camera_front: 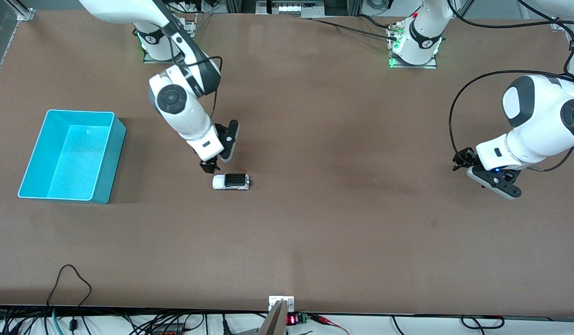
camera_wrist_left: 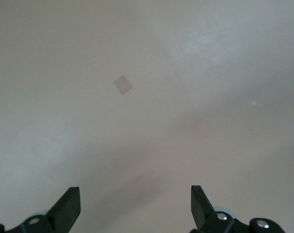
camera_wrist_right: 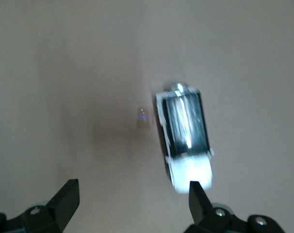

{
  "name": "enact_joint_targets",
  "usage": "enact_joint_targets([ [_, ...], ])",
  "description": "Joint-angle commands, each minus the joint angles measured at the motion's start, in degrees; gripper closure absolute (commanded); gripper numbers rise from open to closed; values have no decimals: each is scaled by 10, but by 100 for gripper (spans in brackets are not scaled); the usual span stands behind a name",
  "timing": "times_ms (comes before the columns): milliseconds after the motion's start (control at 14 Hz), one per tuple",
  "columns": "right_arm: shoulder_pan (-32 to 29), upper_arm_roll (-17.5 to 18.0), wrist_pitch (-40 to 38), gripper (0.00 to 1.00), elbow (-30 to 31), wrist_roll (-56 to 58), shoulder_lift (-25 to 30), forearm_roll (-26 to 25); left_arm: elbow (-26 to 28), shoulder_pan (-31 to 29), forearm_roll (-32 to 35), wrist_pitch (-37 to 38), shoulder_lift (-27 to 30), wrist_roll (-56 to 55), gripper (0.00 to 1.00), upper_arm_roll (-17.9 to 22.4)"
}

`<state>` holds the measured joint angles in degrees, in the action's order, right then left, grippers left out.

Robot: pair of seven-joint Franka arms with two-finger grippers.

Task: Wind and store white jeep toy
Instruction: 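Grasp the jeep with the right gripper while the left gripper retracts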

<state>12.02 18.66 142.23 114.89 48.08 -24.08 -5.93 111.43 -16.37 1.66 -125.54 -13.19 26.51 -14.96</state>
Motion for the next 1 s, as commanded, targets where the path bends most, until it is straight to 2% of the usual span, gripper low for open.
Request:
enact_joint_targets([
  [0,13,-10,-2,0,-63,21,-50,-23,-21,6,-8,49,22,-116,0,2],
  [143,30,-30,0,0,-92,31,-75,-34,-46,19,-8,78,33,-182,0,6],
  [357,51,-58,22,0,-112,52,-100,-34,-92,100,-10,119,46,-231,0,95],
  [500,54,-64,41,0,-120,57,-119,-33,-128,119,-35,165,48,-246,0,126],
  [786,75,-75,54,0,-135,56,-143,-35,-172,111,-43,257,67,-245,0,126],
  [929,78,-77,60,2,-135,57,-151,-36,-176,111,-42,276,85,-248,0,125],
])
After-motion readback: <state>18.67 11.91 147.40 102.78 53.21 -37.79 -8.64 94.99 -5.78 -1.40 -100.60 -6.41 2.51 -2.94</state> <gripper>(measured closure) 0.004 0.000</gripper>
